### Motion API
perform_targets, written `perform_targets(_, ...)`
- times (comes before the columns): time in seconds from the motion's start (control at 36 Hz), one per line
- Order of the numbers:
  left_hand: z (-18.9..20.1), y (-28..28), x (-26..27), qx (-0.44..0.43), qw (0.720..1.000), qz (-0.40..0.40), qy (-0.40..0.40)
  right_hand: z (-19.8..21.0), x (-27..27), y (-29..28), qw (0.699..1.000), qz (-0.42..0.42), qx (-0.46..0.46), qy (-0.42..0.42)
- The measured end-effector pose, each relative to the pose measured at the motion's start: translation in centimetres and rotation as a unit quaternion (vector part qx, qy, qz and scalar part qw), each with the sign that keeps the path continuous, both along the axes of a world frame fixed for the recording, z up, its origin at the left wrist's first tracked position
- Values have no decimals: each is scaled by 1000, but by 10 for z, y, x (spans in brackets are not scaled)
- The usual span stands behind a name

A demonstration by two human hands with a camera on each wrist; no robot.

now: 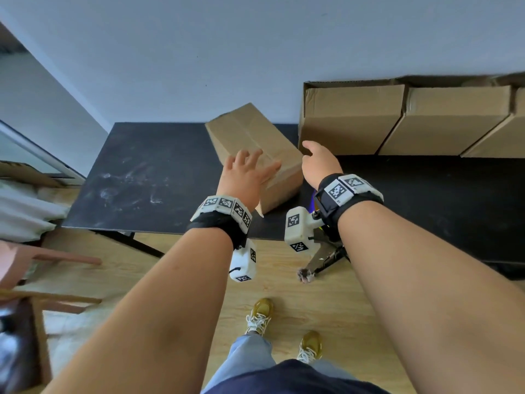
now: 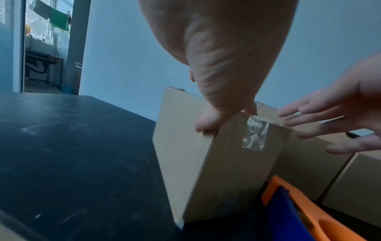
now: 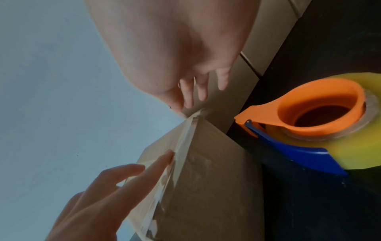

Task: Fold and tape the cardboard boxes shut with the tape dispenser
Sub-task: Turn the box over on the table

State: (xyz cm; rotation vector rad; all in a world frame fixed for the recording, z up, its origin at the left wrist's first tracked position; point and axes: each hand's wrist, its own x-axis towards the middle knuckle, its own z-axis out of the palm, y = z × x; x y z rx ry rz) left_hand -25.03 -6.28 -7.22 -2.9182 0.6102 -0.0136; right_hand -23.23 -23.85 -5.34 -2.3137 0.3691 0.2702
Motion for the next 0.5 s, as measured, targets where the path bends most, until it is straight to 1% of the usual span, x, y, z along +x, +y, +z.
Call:
perform_targets(0.08, -5, 9, -6, -12, 999, 15, -26, -2, -1, 7, 999, 25, -5, 29)
perform_targets(0.11, -8, 12, -9, -37, 998, 30, -43, -3, -2, 9, 999, 25, -7, 32)
perform_targets(0.17, -15, 15, -15, -123, 987, 77, -71, -7, -4, 10, 999, 19, -6, 29)
perform_targets(0.19, -17, 15, -18, -168, 978, 106, -68, -9, -3, 10, 1000, 14, -4, 25)
perform_targets(0.22, -18, 15, -21, -206, 968, 136, -47, -11, -3, 10, 1000, 10, -3, 22)
perform_targets(0.28, -22, 15, -25, -252, 952, 174, -5, -14, -1, 11, 1000, 3, -3, 14)
perform_targets(0.39, -22, 20, -23, -299, 935, 188, 3, -17, 3, 11, 1000, 5, 1, 5)
perform_targets(0.5, -20, 36, -9, -296, 936, 190, 23, -20, 3, 9, 1000, 19, 3, -18)
